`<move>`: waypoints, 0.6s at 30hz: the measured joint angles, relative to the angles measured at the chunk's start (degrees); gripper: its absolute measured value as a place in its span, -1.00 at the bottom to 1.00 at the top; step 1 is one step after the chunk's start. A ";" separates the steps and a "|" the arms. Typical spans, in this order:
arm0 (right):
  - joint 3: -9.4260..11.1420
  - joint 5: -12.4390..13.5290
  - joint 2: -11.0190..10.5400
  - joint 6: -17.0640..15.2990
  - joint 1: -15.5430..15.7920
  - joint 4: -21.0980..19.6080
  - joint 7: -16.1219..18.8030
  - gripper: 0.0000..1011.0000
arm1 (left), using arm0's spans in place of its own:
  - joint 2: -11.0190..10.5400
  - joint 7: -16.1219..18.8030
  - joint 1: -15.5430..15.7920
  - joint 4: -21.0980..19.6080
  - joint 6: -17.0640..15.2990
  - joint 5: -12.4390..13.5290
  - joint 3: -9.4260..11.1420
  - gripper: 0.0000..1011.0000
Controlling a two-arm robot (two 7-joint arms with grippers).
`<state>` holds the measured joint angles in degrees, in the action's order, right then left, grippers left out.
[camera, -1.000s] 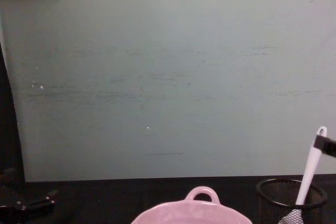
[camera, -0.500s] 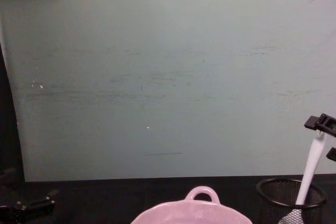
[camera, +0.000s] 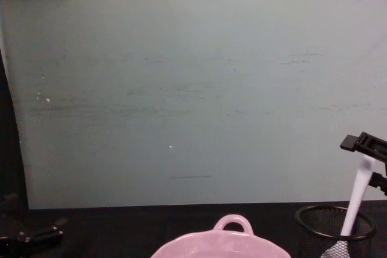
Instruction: Use the one hand to pick up the spoon and stir the clear water in the bowl.
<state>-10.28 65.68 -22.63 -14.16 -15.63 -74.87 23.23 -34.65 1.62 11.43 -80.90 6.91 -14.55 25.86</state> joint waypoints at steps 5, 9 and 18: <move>-1.36 -1.39 -1.18 1.70 -0.68 1.00 1.48 0.97 | 0.00 0.00 0.00 0.00 0.00 0.00 0.00 1.00; -1.96 -1.97 -1.98 3.17 -0.83 1.22 1.72 0.81 | 0.00 0.00 0.00 0.00 0.00 0.00 0.00 1.00; -3.02 -1.52 -2.77 4.19 -1.54 2.42 2.23 0.37 | 0.00 0.00 0.00 0.00 -0.01 0.00 0.00 1.00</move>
<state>-13.30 64.16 -25.40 -9.97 -17.16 -72.45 25.46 -34.65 1.62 11.43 -80.90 6.90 -14.55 25.86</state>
